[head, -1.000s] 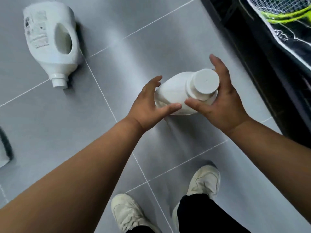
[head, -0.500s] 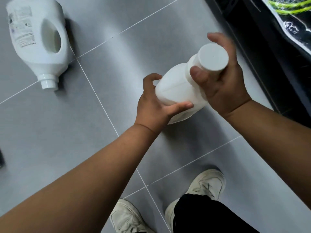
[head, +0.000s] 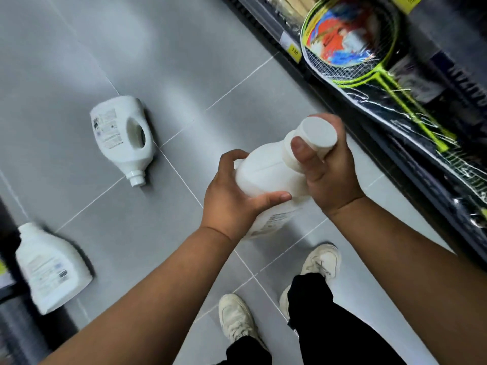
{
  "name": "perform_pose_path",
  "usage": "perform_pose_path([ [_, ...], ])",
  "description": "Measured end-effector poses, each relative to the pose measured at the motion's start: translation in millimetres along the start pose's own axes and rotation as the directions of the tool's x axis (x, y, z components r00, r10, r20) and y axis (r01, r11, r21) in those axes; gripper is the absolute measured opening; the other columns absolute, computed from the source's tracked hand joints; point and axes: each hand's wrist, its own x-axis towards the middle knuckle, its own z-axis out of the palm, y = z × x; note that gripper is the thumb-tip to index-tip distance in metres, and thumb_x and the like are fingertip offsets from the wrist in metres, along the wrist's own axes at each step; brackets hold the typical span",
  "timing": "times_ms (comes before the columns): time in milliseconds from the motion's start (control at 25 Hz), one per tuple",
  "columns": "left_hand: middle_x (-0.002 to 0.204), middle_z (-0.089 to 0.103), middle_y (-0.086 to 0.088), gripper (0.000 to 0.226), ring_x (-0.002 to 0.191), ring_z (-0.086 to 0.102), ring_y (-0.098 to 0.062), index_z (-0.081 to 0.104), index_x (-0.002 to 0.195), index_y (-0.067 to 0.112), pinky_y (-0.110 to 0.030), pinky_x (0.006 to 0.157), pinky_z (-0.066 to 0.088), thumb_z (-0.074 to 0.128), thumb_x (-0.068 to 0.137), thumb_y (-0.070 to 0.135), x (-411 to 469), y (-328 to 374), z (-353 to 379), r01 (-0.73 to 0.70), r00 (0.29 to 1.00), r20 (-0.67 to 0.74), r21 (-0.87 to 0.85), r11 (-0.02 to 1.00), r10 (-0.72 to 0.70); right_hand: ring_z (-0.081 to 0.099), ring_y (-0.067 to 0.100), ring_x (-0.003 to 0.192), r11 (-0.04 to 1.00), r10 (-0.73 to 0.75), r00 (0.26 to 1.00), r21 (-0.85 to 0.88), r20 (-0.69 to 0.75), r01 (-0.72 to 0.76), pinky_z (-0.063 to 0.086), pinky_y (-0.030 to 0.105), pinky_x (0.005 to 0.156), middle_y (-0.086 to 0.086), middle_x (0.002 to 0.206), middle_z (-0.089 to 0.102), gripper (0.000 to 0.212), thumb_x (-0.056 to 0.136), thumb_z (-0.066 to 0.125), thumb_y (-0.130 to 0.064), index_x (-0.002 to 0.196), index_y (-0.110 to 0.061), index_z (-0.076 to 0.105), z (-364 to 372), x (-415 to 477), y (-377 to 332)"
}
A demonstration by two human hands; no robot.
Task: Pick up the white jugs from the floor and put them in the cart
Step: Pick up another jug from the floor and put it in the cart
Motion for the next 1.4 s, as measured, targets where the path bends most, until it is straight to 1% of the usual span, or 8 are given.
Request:
perform_pose_path([
  [80, 0.105, 0.063, 0.014, 0.078, 0.101, 0.062, -0.019, 0.035, 0.100, 0.059, -0.039, 0.084, 0.054, 0.081, 0.038, 0.068, -16.6, 38.4, -28.8, -0.050, 0.999, 0.006, 0.017, 0.999, 0.050, 0.058, -0.007, 0.084, 0.999, -0.038, 0.998, -0.013, -0.056, 0.037, 0.045, 0.018, 0.080, -0.034, 0.085, 0.061, 0.049, 0.069, 0.063, -0.056, 0.106, -0.031, 0.046, -5.1, -11.2, -50.6],
  [240, 0.105, 0.060, 0.013, 0.081, 0.102, 0.061, -0.021, 0.037, 0.106, 0.051, -0.042, 0.086, 0.054, 0.078, 0.038, 0.070, -60.5, 126.4, -88.8, -0.201, 0.979, 0.035, 0.032, 0.979, 0.200, 0.059, 0.005, 0.088, 0.995, -0.103, 0.978, -0.004, -0.181, 0.104, 0.050, 0.037, 0.087, -0.022, 0.088, 0.061, 0.050, 0.068, 0.063, -0.061, 0.107, -0.036, 0.045, -22.6, -40.3, -166.4],
  [440, 0.097, 0.049, 0.024, 0.079, 0.095, 0.050, -0.014, 0.036, 0.110, 0.044, -0.031, 0.082, 0.048, 0.090, 0.052, 0.051, -132.7, 243.9, -157.0, -0.383, 0.924, 0.043, 0.077, 0.921, 0.381, 0.055, -0.004, 0.080, 0.968, -0.237, 0.908, -0.005, -0.345, 0.251, 0.045, 0.025, 0.080, -0.017, 0.087, 0.058, 0.050, 0.071, 0.062, -0.056, 0.107, -0.027, 0.045, -52.0, -92.0, -310.8],
  [760, 0.098, 0.058, 0.026, 0.072, 0.094, 0.059, 0.003, 0.045, 0.097, 0.050, -0.026, 0.074, 0.049, 0.082, 0.037, 0.062, -291.0, 389.4, -210.8, -0.546, 0.820, 0.126, -0.118, 0.830, 0.558, 0.061, 0.009, 0.093, 0.945, -0.319, 0.791, -0.114, -0.522, 0.306, 0.049, 0.037, 0.087, -0.016, 0.102, 0.060, 0.069, 0.064, 0.060, -0.067, 0.121, -0.034, 0.040, -134.4, -227.8, -505.5],
  [960, 0.097, 0.062, 0.018, 0.074, 0.091, 0.063, -0.008, 0.046, 0.097, 0.049, -0.040, 0.078, 0.055, 0.086, 0.035, 0.059, -399.6, 440.3, -176.1, -0.588, 0.743, 0.245, -0.205, 0.782, 0.623, 0.061, 0.005, 0.096, 0.927, -0.369, 0.680, -0.193, -0.633, 0.323, 0.050, 0.035, 0.088, -0.024, 0.102, 0.060, 0.063, 0.067, 0.060, -0.067, 0.125, -0.053, 0.037, -213.4, -337.6, -551.5],
  [1120, 0.095, 0.059, 0.022, 0.072, 0.089, 0.057, 0.002, 0.045, 0.102, 0.041, -0.034, 0.075, 0.050, 0.093, 0.047, 0.045, -474.4, 461.5, -127.1, -0.652, 0.636, 0.346, -0.239, 0.720, 0.690, 0.059, 0.007, 0.105, 0.907, -0.393, 0.574, -0.202, -0.718, 0.369, 0.049, 0.032, 0.091, -0.022, 0.118, 0.059, 0.061, 0.073, 0.061, -0.060, 0.129, -0.047, 0.041, -270.7, -417.1, -554.1],
  [1240, 0.099, 0.060, 0.021, 0.071, 0.092, 0.059, -0.001, 0.046, 0.100, 0.042, -0.034, 0.078, 0.051, 0.093, 0.047, 0.046, -549.3, 471.2, -80.0, -0.684, 0.529, 0.440, -0.284, 0.672, 0.725, 0.058, -0.003, 0.093, 0.894, -0.409, 0.442, -0.255, -0.798, 0.368, 0.046, 0.019, 0.083, -0.034, 0.102, 0.058, 0.047, 0.074, 0.060, -0.055, 0.117, -0.043, 0.047, -324.5, -502.4, -547.2],
  [1400, 0.100, 0.062, 0.018, 0.075, 0.092, 0.060, -0.001, 0.048, 0.102, 0.041, -0.030, 0.077, 0.052, 0.091, 0.042, 0.054, -657.6, 480.6, -18.5, -0.676, 0.413, 0.528, -0.367, 0.638, 0.742, 0.055, -0.012, 0.089, 0.897, -0.405, 0.334, -0.300, -0.851, 0.324, 0.041, 0.008, 0.078, -0.037, 0.096, 0.057, 0.036, 0.077, 0.065, -0.047, 0.109, -0.041, 0.049, -394.0, -613.9, -543.2],
])
